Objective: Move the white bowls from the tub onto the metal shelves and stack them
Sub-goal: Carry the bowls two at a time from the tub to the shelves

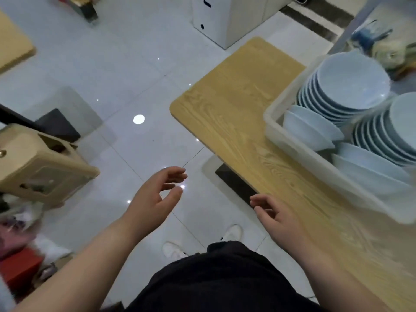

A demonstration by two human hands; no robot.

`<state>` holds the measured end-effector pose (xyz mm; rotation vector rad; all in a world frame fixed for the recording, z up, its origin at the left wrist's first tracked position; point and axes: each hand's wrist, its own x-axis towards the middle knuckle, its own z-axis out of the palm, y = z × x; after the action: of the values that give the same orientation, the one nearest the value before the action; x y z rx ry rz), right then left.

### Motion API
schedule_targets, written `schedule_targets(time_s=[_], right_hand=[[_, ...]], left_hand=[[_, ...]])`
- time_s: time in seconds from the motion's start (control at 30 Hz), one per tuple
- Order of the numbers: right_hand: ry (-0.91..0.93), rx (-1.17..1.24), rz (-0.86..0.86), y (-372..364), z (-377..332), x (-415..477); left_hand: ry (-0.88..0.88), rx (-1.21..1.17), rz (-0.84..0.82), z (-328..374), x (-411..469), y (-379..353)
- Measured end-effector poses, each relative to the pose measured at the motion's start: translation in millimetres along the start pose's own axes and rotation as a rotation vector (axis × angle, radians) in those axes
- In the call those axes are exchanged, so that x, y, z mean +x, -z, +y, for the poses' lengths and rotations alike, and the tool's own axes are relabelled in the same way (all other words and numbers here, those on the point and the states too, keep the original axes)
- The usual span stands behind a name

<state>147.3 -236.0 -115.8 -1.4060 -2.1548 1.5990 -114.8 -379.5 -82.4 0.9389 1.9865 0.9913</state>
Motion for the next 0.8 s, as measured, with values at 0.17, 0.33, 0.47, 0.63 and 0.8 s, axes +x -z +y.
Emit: schedule_targets(time_s=[0.17, 0.33, 0.47, 0.63, 0.8], right_hand=[[-0.029, 0.055, 0.091, 65, 42, -3], [0.012, 0.077, 0.248, 127, 70, 7], [0.037, 0.128, 0.361, 159, 82, 9], [0.103, 0.043, 0.507, 192, 91, 11], [0.142, -0.219, 0.68, 239, 103, 29]], left_hand=[[-0.047, 0.022, -0.049, 49, 25, -64], [-0.052, 0.062, -0.151, 77, 38, -115], [-0.103, 0.117, -0.213, 101, 59, -140], [-0.235, 0.14, -0.292, 142, 100, -169], [-0.343, 0.159, -0.326, 182, 151, -203]])
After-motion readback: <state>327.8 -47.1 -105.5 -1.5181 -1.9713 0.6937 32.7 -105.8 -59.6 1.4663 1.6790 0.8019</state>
